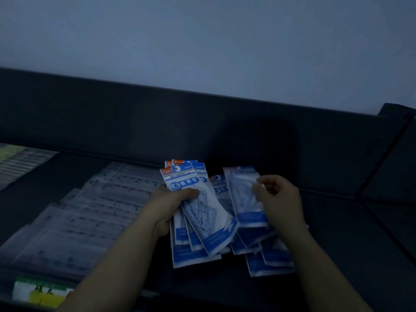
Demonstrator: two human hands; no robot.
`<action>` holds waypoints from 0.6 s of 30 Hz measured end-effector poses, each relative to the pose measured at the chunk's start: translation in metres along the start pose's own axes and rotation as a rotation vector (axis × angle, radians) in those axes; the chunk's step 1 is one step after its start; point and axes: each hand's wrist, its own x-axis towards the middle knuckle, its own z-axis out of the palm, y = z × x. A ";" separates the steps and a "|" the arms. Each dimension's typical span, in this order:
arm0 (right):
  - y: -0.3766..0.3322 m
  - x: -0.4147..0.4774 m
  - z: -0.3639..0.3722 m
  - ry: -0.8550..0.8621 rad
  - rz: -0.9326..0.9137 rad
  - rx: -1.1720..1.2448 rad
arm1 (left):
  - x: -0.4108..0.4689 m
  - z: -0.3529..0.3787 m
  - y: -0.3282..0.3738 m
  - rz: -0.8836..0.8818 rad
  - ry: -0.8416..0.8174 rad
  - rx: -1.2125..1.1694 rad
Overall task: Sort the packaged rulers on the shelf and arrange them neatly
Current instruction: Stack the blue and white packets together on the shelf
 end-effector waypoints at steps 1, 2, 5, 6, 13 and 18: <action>-0.003 -0.001 0.001 0.006 0.028 0.098 | -0.001 0.001 0.000 0.004 -0.011 -0.004; -0.008 -0.002 0.003 -0.002 0.049 0.172 | -0.003 0.002 0.000 0.017 -0.025 -0.013; -0.013 -0.008 0.012 -0.117 0.006 0.144 | -0.006 0.005 0.000 0.058 -0.042 -0.046; -0.014 -0.011 0.017 -0.165 -0.021 0.086 | -0.006 0.006 0.001 0.065 -0.042 -0.049; -0.012 -0.010 0.017 -0.204 -0.029 -0.257 | -0.005 0.003 0.000 0.084 -0.013 0.013; 0.002 -0.010 0.009 -0.329 0.008 -0.582 | 0.000 -0.002 0.001 0.079 0.054 0.022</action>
